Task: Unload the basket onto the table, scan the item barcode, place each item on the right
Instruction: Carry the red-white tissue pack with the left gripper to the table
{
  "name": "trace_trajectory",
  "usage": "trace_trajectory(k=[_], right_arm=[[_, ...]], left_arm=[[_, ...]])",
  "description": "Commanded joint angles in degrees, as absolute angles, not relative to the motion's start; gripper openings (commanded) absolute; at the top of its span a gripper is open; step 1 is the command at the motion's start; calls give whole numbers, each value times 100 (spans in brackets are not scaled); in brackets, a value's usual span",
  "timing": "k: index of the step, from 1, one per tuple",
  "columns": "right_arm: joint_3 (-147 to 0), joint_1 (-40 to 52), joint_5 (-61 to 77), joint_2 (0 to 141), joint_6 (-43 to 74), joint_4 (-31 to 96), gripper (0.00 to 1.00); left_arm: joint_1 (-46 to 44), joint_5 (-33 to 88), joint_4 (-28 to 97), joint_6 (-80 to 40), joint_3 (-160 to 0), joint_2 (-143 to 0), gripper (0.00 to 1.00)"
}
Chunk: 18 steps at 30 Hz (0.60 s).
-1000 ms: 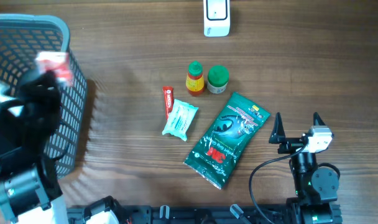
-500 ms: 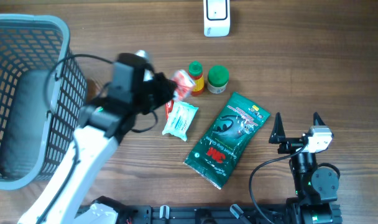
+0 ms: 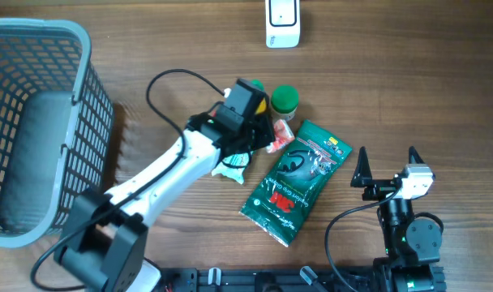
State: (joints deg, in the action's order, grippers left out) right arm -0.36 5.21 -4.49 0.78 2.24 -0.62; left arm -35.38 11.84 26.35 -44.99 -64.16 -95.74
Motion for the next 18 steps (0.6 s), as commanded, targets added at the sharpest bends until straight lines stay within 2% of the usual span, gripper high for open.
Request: trace_trajectory(k=[1, 10, 16, 18], right_arm=[[-30, 541, -377, 43, 158, -75, 100], [-30, 541, -375, 43, 158, -75, 100], [-30, 541, -375, 43, 161, -75, 100], [-30, 541, -375, 43, 161, -75, 100]], left_arm=[[-3774, 561, 2504, -4368, -6466, -9944, 4], [-4051, 222, 2099, -4370, -6466, -10707, 5], [-4066, 231, 2252, -4412, -6464, -10838, 24], [-4066, 231, 2296, -4410, -6466, -10818, 38]])
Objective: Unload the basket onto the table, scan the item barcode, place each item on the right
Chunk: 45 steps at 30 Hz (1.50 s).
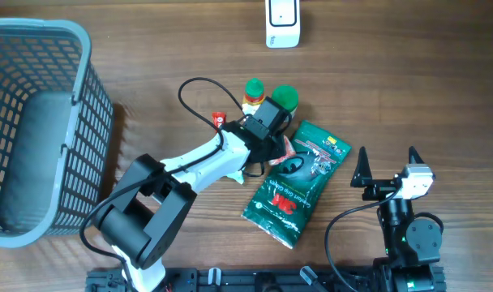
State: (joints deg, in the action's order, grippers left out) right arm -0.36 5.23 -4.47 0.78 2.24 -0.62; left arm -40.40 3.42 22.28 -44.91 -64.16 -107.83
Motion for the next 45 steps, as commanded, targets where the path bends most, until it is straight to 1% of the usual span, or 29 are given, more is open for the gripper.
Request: trace_trajectory(k=[1, 2, 3, 4, 5, 6, 7, 9, 10, 13, 14, 19, 22, 23, 25, 26, 28, 32, 34, 36, 45], right_arm=[[-30, 541, -375, 43, 161, -75, 100], [-30, 541, -375, 43, 161, -75, 100], [-30, 541, -377, 43, 158, -75, 100], [-30, 541, -375, 43, 161, -75, 100], [-30, 541, -375, 43, 161, -75, 100], [-30, 541, -375, 43, 161, -75, 100], [-30, 541, -375, 43, 161, -75, 100], [-30, 541, -375, 43, 163, -75, 100], [-30, 541, -375, 43, 158, -75, 100], [-30, 541, -375, 43, 161, -75, 100], [-30, 541, -375, 43, 161, -75, 100], [-30, 541, -375, 43, 163, -75, 100], [-30, 541, -375, 43, 163, -75, 100], [-30, 541, -375, 43, 161, -75, 100], [-30, 541, -375, 43, 161, -75, 100], [-30, 541, -375, 43, 161, -75, 100], [-30, 541, -375, 43, 161, -75, 100], [-30, 541, -375, 43, 161, -75, 100], [-30, 541, -375, 43, 161, -75, 100], [-30, 541, -375, 43, 161, -75, 100], [-30, 541, -375, 43, 161, -75, 100]], left_arm=[[-4066, 228, 2333, -4410, -6469, -10794, 47], [-4066, 226, 2388, -4407, -6469, -10724, 58], [-4066, 226, 2425, -4401, -6469, -10661, 65], [-4066, 224, 2464, -4377, -6469, -10556, 70], [-4066, 226, 2495, -4366, -6471, -10438, 78], [-4066, 224, 2534, -4366, -6471, -10335, 81], [-4066, 220, 2598, -4316, -6469, -10165, 88], [-4066, 178, 2689, -4012, -6471, -9856, 94], [-4066, 108, 2733, -3861, -6471, -9675, 99], [-4066, -585, 2746, -3618, -6471, -9039, 100], [-4060, -1138, 2718, -3618, -6477, -8696, 100], [-4060, -2993, 2167, -3616, -6479, -7664, 100], [-4060, -4305, 1317, -3616, -6479, -7258, 100], [-4060, -4565, 1100, -3607, -6479, -7203, 100], [-4060, -5142, 375, -3186, -6479, -7135, 100], [-4060, -5266, -86, -2661, -6479, -7135, 100], [-4060, -5258, -978, -941, -6479, -7135, 100], [-4032, -5258, -1398, 185, -6479, -7135, 100], [-3962, -5256, -1190, 701, -6479, -7135, 100], [-3872, -5162, -1114, 722, -6479, -7135, 100], [-3306, -3524, -331, 709, -6477, -6930, 100]])
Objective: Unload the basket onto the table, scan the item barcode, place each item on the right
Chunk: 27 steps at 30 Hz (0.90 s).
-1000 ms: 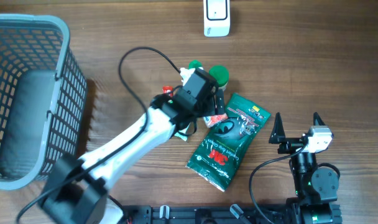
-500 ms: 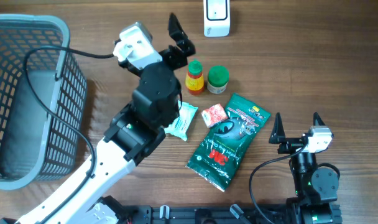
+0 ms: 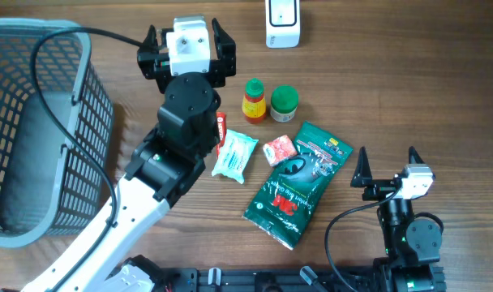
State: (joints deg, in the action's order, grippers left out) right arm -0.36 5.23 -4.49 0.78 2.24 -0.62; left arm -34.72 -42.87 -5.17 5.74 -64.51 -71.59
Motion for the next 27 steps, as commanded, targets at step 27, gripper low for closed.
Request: trace_trajectory(k=[27], right_arm=[[-30, 541, -375, 43, 161, -75, 100]], left_arm=[[-2373, -1782, 250, 707, -6477, -1540, 100]])
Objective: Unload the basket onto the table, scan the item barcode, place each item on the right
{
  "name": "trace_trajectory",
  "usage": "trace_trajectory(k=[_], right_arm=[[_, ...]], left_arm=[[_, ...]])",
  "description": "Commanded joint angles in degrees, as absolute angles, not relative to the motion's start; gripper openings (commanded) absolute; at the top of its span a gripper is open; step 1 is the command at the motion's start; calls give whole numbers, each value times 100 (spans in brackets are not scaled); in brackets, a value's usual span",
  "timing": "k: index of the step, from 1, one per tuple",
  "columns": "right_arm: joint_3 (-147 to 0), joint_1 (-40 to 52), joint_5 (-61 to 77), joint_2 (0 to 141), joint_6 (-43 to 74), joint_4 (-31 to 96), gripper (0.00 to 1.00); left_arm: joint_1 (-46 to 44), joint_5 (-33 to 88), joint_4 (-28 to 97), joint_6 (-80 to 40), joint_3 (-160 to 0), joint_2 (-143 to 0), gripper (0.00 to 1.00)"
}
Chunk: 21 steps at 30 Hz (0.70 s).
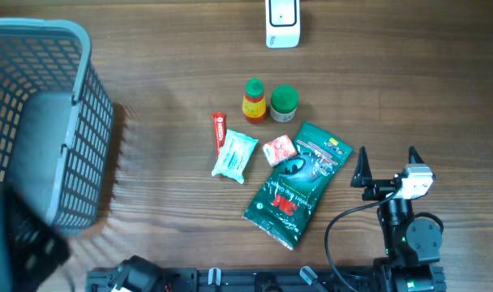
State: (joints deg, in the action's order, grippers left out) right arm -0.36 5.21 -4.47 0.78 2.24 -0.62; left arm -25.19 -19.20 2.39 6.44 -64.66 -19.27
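The white barcode scanner [281, 23] stands at the table's far edge. Several items lie mid-table: a green 3M bag [297, 182], a small red-and-white packet [279, 148], a white-teal packet [234, 156], a red tube [219, 130], a yellow-red bottle [254, 100] and a green-capped jar [285, 103]. My right gripper [386, 162] rests open at the bag's right, holding nothing. Of the left arm only a dark blur [19, 243] shows at lower left; its gripper is out of view.
A large grey mesh basket [68, 49] fills the left side of the table. The right arm's base and cable [344, 223] sit at the near right edge.
The left arm, which stood raised over the area left of the bottles with its gripper near the scanner, has left the middle; only a blur at lower left shows. Items have not moved.
My left gripper was down among the small packets beside the bottles, then over the red-and-white packet at the bag's edge. Later it stood raised, with tube, white-teal packet and red-and-white packet lying spread apart. Now it is withdrawn; the right arm stayed still.
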Motion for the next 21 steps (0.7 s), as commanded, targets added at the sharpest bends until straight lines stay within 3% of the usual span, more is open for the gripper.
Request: trace_trajectory(k=[1, 11, 16, 21], right_arm=[[-30, 541, -375, 43, 161, -75, 100], [-30, 541, -375, 43, 161, -75, 100], [-30, 541, -375, 43, 161, -75, 100], [-30, 541, -375, 43, 161, -75, 100]], left_arm=[[-2292, -1782, 268, 707, -6477, -1393, 100], [-661, -1776, 392, 683, -6477, -845, 100], [454, -1776, 397, 64, -6477, -768, 100], [585, -1778, 397, 58, -6479, -270, 100]])
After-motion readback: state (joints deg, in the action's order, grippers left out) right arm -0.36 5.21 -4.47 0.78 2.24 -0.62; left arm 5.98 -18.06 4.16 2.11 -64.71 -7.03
